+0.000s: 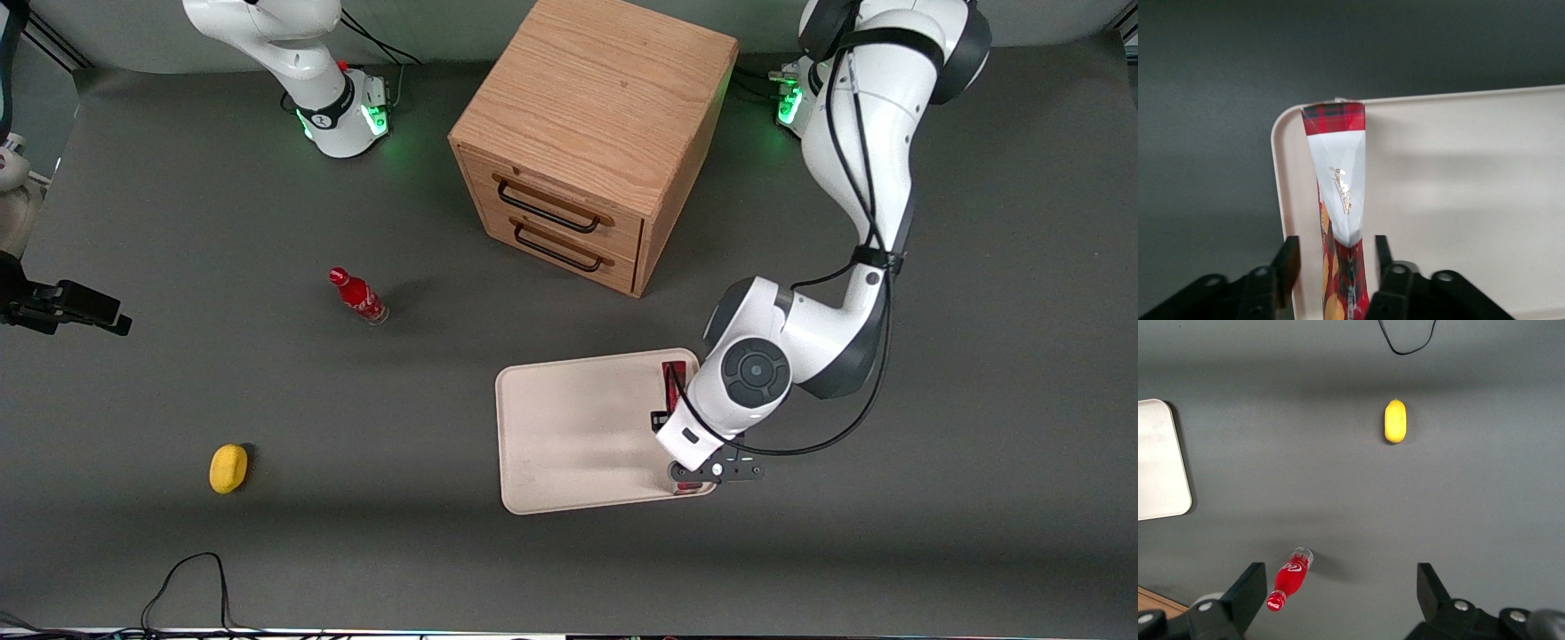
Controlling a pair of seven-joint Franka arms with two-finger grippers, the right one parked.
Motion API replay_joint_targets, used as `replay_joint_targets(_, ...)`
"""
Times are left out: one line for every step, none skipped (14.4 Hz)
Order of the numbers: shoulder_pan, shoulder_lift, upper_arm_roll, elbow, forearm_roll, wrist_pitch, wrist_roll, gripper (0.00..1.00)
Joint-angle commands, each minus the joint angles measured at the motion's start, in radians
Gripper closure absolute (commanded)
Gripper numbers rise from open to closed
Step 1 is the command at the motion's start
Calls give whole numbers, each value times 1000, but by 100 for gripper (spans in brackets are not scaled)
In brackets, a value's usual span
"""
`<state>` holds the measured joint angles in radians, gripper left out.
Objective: Place red cookie box on tray
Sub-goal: 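Open the left gripper and raise the arm away from the tray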
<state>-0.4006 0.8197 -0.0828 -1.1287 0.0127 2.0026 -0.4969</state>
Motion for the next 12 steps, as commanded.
replay_joint_targets(40,-317,9,-288,6,-39,59,0)
replay_joint_targets(61,-406,9,-371,4,-41,127,0)
replay_joint_targets(77,-478,11,-434,13,-53,188,0)
replay_joint_targets(95,-537,11,-469,21,-86,224,0)
replay_joint_targets(124,-594,11,-496,30,-129,239,0)
replay_joint_targets(147,-656,11,-531,33,-160,254,0)
replay_joint_targets(176,-725,11,-577,32,-176,282,0)
replay_joint_targets(207,-802,11,-635,33,-183,308,0)
replay_joint_targets(241,-873,12,-696,33,-189,323,0)
replay_joint_targets(274,-940,12,-748,44,-194,336,0)
replay_joint_targets(302,-985,11,-787,50,-215,354,0)
replay_joint_targets(322,-1017,11,-802,52,-258,372,0)
